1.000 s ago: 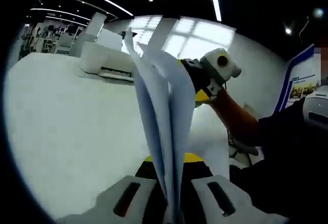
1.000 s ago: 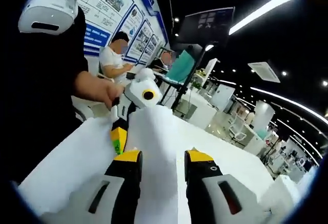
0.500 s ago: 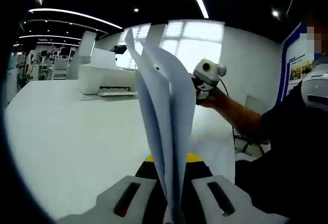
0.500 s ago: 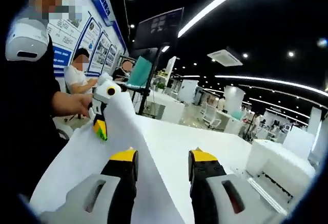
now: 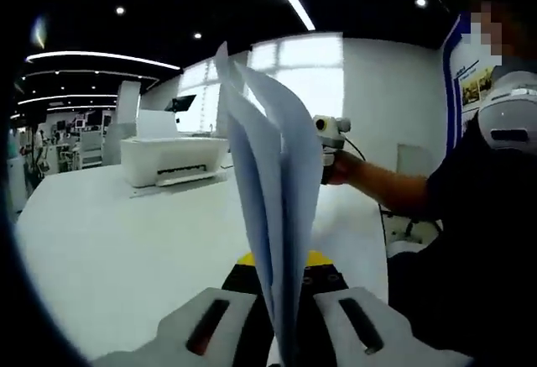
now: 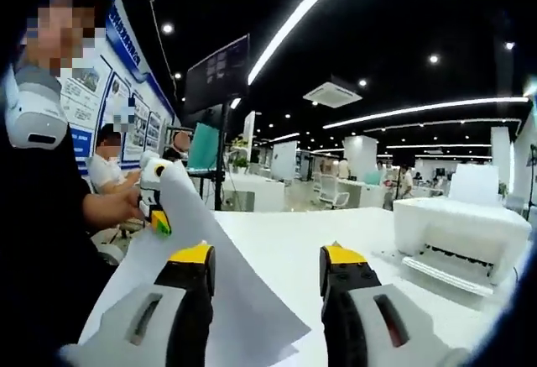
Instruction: Organize the stack of printing papers by aligning and flattening the scattered papers on the table
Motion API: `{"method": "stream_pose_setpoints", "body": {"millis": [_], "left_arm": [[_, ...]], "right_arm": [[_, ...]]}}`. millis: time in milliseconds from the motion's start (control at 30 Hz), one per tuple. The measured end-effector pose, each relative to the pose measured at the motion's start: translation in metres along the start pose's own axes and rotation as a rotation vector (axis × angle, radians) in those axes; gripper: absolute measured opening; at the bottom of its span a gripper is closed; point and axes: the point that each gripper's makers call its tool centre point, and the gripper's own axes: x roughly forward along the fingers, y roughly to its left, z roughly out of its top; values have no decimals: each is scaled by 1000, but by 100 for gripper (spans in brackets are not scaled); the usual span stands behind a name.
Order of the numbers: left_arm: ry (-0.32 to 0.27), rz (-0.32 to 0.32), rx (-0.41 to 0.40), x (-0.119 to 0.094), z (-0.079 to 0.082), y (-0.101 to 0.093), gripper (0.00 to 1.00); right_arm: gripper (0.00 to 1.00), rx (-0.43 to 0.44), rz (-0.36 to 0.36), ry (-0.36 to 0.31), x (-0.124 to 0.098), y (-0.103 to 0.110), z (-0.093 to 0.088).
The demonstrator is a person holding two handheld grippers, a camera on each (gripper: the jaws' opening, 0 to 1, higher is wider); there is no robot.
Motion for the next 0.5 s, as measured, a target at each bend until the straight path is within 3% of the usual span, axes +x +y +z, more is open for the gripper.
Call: {"method": "stream_pose_setpoints", "body": {"millis": [333, 500], "left_arm": [[-65, -21, 96, -4, 13, 2, 6], [-132, -60, 139, -11, 27, -5, 6]], "right_arm": [[57, 84, 4, 3, -10, 8, -21], [57, 132, 28, -1, -14, 19, -30]]}}
